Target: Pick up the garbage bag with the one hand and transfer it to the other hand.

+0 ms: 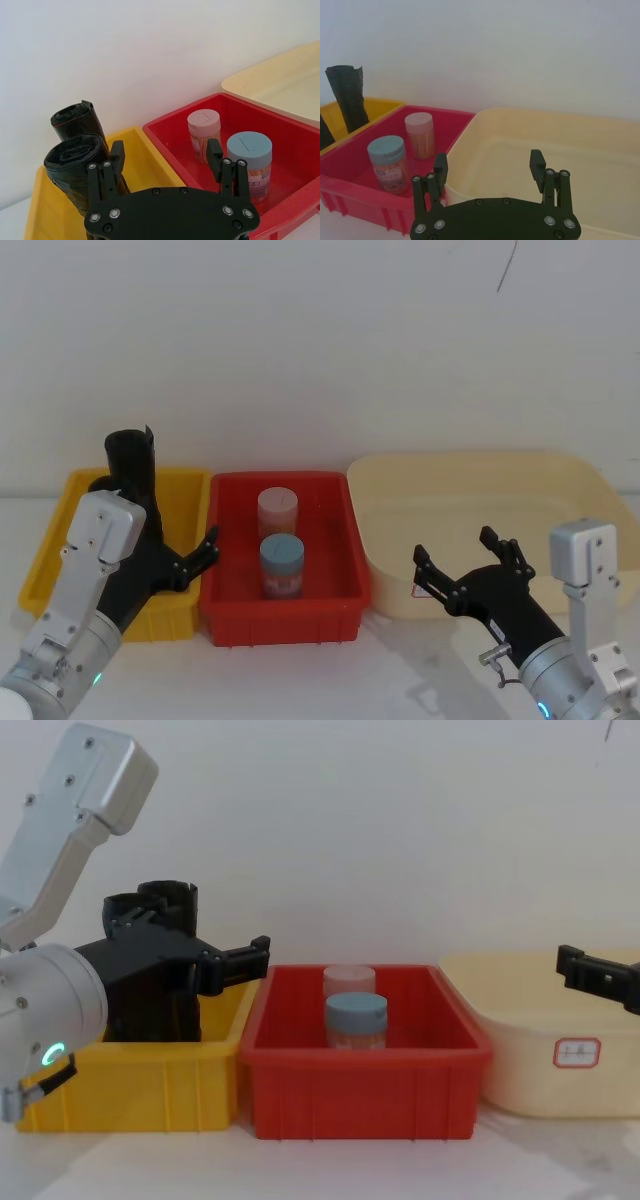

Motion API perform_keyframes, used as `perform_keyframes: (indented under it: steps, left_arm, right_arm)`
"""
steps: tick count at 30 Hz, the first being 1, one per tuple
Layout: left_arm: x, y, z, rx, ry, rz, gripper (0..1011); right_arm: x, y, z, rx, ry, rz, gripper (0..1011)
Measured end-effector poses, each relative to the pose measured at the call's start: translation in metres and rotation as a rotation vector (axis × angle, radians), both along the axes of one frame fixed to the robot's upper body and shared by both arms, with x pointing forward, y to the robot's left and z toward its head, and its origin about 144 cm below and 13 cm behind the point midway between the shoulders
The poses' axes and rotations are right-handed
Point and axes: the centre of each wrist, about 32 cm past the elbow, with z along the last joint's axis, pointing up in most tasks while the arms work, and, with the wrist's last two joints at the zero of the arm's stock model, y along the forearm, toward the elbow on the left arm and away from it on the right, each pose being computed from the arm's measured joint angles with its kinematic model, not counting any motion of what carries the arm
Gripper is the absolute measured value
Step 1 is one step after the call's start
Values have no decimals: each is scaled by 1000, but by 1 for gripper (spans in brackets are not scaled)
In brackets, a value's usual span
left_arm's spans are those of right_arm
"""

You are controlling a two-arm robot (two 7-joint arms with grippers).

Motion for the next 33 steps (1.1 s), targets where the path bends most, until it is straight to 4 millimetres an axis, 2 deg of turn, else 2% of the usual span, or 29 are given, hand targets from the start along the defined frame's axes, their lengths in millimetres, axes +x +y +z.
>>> perform_keyframes:
  steps: [33]
  left_arm:
    - [-2,-1,1,4,-2,0,1000]
  right_arm:
    - [0,0,0,0,0,0,1000]
